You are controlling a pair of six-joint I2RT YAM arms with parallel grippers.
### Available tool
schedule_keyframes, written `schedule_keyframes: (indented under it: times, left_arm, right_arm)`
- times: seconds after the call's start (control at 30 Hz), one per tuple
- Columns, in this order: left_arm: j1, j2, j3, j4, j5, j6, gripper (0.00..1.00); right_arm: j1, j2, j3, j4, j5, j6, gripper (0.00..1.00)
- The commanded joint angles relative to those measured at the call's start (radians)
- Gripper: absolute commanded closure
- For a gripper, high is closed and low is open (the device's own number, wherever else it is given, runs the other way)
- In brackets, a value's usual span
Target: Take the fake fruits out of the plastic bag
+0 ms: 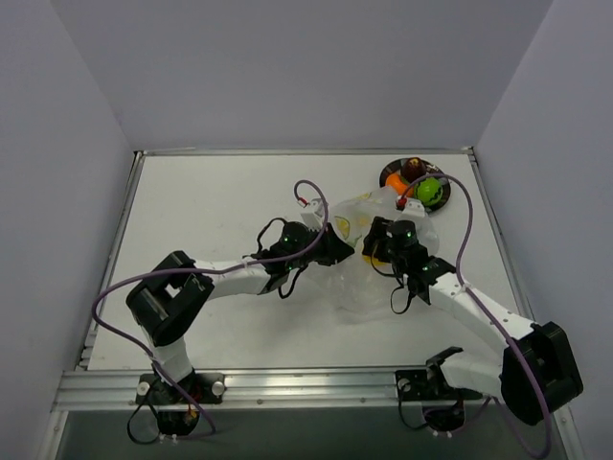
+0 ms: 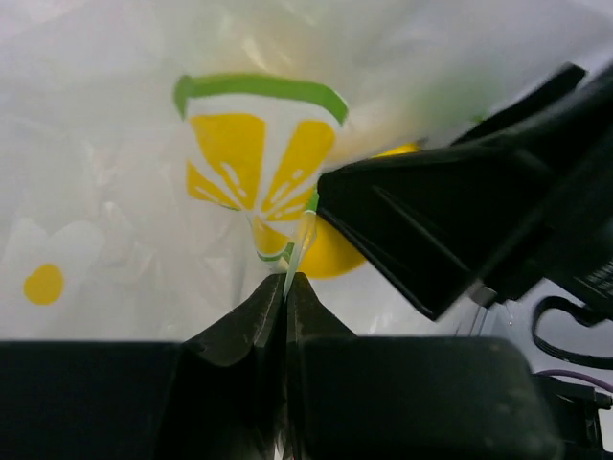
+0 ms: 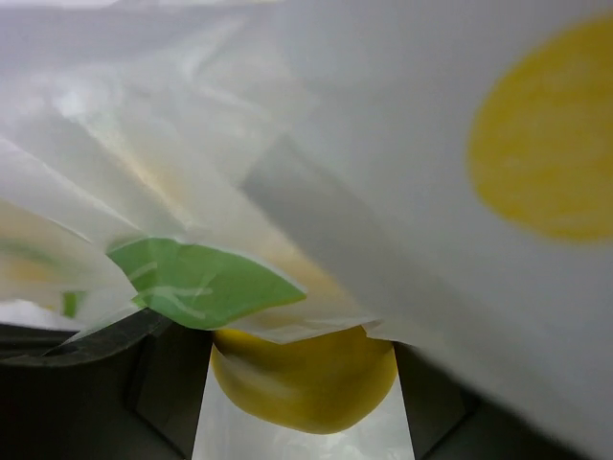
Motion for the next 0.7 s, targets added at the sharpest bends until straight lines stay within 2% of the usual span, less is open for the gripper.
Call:
schedule_keyframes:
  times: [0.0, 0.2, 0.37, 0.4, 0.57, 0.6, 0.67]
  left_arm:
    - [-0.005, -0.022, 0.055, 0.061, -0.019, -0.033, 0.98]
    - [0.005, -0.04, 0.063, 0.039, -0.03, -0.034, 0.98]
    - [0.015, -0.037, 0.067, 0.038, -0.015, -0.046, 0.98]
    - [0.017, -0.038, 0.067, 0.041, -0.013, -0.053, 0.98]
    - [0.02, -0.077, 0.049, 0.035, -0.015, -0.05, 0.98]
    - [0.022, -0.083, 0.04, 0.03, -0.015, -0.046, 0.98]
    - [0.023, -0.1, 0.032, 0.023, -0.015, -0.043, 0.98]
  right_arm:
    - [0.015, -0.118, 0.023, -0.074, -0.032, 0.032, 0.63]
    - [0.04, -0.224, 0.092, -0.166, -0.191, 0.015, 0.63]
    - [0.044, -0.238, 0.136, -0.181, -0.417, 0.006, 0.59]
    - [0.044, -0.235, 0.138, -0.183, -0.422, 0.005, 0.59]
    - [0.043, -0.226, 0.121, -0.209, -0.304, 0.006, 0.56]
    - [0.044, -0.221, 0.115, -0.244, -0.173, 0.018, 0.56]
    - [0.043, -0.22, 0.073, -0.258, -0.06, 0.034, 0.57]
